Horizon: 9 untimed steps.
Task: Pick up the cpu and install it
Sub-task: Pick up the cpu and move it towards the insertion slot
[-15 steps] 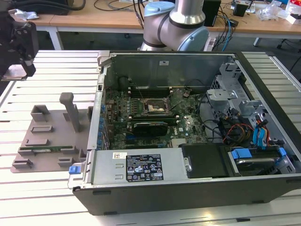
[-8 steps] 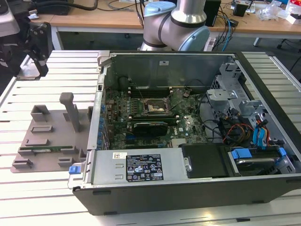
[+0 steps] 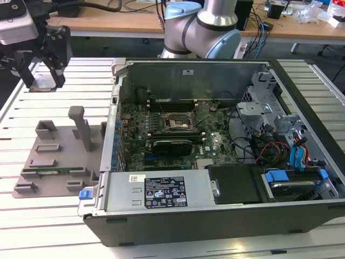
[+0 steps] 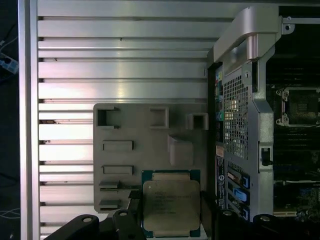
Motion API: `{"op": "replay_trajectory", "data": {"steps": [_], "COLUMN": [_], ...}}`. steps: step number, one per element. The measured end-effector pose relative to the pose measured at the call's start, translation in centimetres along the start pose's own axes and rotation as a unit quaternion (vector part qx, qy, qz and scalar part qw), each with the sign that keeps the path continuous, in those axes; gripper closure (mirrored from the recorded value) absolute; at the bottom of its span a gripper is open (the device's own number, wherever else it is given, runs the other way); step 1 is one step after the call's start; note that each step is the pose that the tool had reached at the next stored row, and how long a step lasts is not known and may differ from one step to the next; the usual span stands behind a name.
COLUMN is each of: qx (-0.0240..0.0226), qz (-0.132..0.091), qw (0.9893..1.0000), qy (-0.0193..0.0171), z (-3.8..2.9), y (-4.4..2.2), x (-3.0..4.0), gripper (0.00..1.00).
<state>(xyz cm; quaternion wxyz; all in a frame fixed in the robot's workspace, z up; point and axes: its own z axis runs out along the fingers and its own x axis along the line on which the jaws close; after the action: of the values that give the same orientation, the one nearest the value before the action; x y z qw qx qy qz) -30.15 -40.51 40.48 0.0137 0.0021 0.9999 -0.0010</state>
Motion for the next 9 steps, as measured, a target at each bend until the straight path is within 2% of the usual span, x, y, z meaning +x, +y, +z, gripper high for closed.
{"op": "replay_trajectory", "data": {"steps": [5,9], "qx": [0.0,0.0], "qz": [0.0,0.0], "qw": [1.0,1.0], "qy": [-0.0001,0.0], "z": [0.04,0.06], "y": [0.0,0.01], "x": [-1.12,-1.72], "gripper": [0.45,0.45]}}
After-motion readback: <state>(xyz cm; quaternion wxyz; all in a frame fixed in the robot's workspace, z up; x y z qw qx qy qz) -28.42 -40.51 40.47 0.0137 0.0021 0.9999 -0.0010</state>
